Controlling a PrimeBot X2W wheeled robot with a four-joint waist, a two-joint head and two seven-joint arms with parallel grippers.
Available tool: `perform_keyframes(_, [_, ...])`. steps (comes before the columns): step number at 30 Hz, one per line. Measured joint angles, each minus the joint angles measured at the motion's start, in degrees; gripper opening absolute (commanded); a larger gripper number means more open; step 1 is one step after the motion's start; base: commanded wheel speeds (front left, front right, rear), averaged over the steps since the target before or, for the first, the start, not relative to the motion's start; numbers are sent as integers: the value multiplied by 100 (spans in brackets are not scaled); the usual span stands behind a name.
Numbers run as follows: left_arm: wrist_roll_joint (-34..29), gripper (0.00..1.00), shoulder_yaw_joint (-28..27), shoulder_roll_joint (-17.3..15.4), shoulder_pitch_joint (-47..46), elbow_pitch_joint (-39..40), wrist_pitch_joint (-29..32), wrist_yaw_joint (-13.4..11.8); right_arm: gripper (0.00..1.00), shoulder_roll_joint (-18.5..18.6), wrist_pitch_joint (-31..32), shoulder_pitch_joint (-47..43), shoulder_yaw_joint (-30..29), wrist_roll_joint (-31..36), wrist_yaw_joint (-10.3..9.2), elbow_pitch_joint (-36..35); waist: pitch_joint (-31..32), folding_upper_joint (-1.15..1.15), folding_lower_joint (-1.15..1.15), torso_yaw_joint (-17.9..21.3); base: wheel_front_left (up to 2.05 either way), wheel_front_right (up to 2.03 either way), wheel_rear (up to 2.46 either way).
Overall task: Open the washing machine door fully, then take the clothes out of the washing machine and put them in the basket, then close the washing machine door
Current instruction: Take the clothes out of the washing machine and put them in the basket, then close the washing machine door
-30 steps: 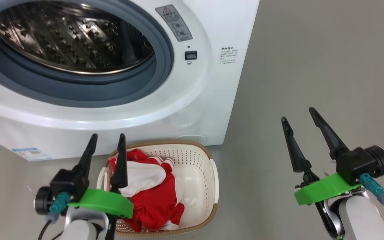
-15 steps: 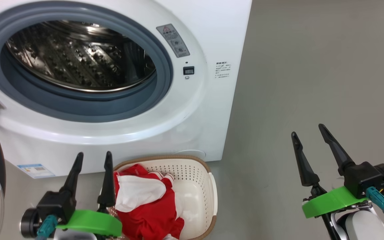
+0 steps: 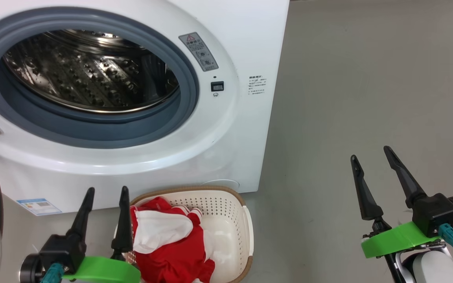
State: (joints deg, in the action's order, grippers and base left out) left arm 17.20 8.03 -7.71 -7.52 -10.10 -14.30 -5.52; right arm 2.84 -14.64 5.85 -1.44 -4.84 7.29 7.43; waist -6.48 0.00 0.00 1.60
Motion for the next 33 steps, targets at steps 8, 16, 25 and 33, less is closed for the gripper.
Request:
perform_keyframes(8, [-1, 100, 8, -2, 46, 8, 0, -7, 100, -5, 0, -5, 0, 0, 0, 3, 28, 0, 0, -5, -2, 2, 0])
perform_keyframes(16, [-1, 100, 40, -2, 50, 7, 0, -57, 100, -8, 0, -8, 2, 0, 0, 42, 126, 0, 0, -18, -69, 69, 0])
perform_keyframes(25, [-2, 100, 107, -12, 64, 51, 9, -109, 100, -11, 0, -71, 12, 0, 0, 83, 172, 0, 0, -66, -173, 173, 0])
perform_keyframes(33, [-12, 100, 148, -86, 174, 147, 9, -159, 100, -15, 0, -129, 14, 0, 0, 115, 195, 0, 0, -103, -134, 134, 0])
